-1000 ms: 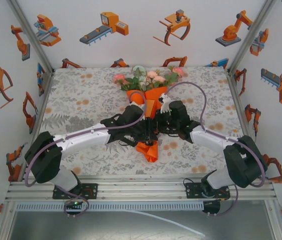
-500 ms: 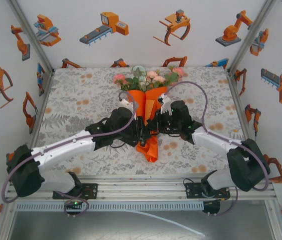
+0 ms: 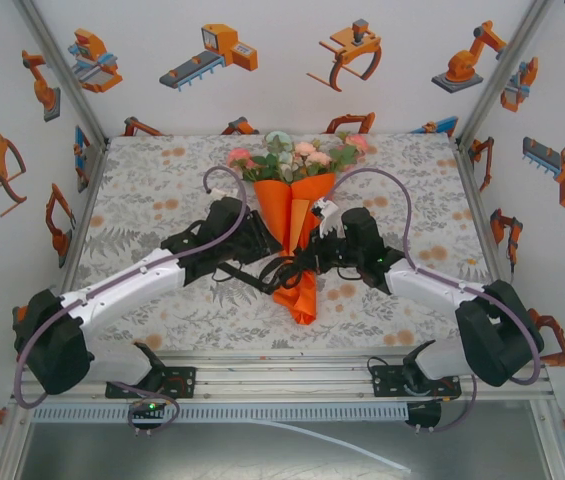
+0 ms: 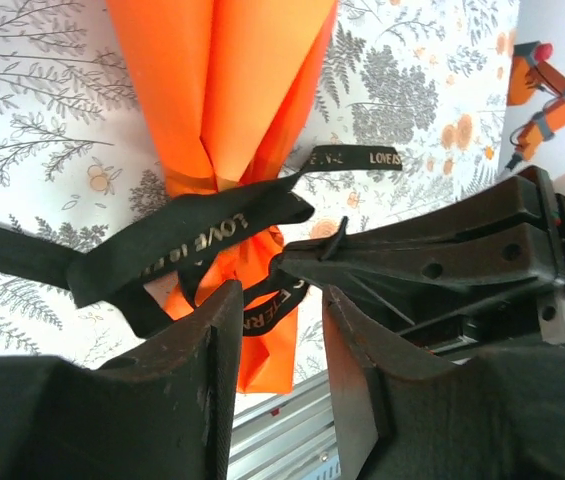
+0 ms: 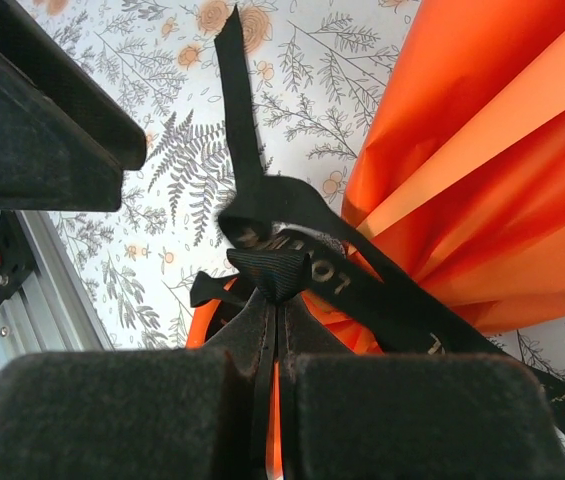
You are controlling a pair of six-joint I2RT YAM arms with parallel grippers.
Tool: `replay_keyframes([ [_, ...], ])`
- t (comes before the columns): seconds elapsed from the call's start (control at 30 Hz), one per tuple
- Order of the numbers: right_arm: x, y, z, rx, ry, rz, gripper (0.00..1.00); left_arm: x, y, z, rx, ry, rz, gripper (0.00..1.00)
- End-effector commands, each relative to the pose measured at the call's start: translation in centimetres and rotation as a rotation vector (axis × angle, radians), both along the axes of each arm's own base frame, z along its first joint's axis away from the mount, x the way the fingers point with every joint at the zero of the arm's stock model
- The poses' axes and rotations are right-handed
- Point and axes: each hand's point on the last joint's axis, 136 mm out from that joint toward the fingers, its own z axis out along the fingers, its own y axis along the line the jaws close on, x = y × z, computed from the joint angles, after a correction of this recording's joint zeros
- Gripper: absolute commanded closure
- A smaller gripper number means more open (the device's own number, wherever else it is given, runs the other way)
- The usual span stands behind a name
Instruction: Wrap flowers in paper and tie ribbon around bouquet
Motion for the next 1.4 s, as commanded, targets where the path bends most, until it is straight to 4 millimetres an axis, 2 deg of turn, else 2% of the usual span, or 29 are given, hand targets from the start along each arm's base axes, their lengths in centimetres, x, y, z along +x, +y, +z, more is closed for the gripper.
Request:
replay_keyframes([
  [0.0,0.0,0.4,0.9,0.019,-0.052,0.023,1.0,0.7,5.3,-3.4,0.266,0.043,0.181,0.57],
  [0.07,0.0,0.5,1.1,0.024,-0.052,0.027,1.0,1.1,6.9,-5.2,0.406,0.013,0.155,0.52],
  [0.1,0.0,0.5,1.1,0.025,-0.048,0.026,1.0,1.3,6.7,-5.8,0.441,-0.02,0.11,0.5],
  [0.2,-0.1,0.6,1.0,0.027,-0.045,0.029,1.0,0.9,4.3,-7.3,0.441,-0.076,-0.101,0.5],
  [0.3,0.0,0.6,1.0,0.025,-0.043,0.028,1.0,-0.7,1.7,-8.6,0.406,-0.081,-0.326,0.5],
  [0.37,0.0,0.6,1.0,0.028,-0.045,0.027,1.0,-1.4,0.9,-9.6,0.388,-0.08,-0.402,0.5],
  [0.53,0.1,0.8,0.8,0.028,-0.031,0.028,1.0,-2.2,-0.1,-11.5,0.361,-0.046,-0.473,0.44],
  [0.63,0.1,0.8,0.9,0.028,-0.032,0.028,1.0,-2.5,0.0,-13.1,0.376,0.002,-0.486,0.43],
  [0.73,0.1,0.8,0.9,0.026,-0.032,0.026,1.0,-3.1,-0.4,-13.6,0.357,0.02,-0.511,0.41],
  [0.8,0.2,0.8,0.9,0.025,-0.032,0.027,1.0,-3.1,-0.1,-13.8,0.362,0.022,-0.505,0.45],
  [0.83,0.2,0.8,0.9,0.026,-0.033,0.027,1.0,-3.1,0.1,-13.8,0.374,0.024,-0.502,0.51],
  [0.93,0.3,0.8,1.1,0.029,-0.034,0.026,1.0,-3.1,0.2,-12.9,0.361,0.012,-0.491,0.69],
  [1.13,0.5,0.7,1.0,0.019,-0.037,0.011,1.0,-2.8,0.4,-7.4,0.253,-0.001,-0.389,0.91],
  [1.3,0.6,0.8,0.9,0.024,-0.031,0.009,1.0,-1.6,1.8,-4.1,0.104,0.112,-0.212,0.99],
  [1.37,0.8,0.8,0.9,0.026,-0.026,-0.002,1.0,-1.4,1.5,-2.6,0.009,0.136,-0.168,0.99],
])
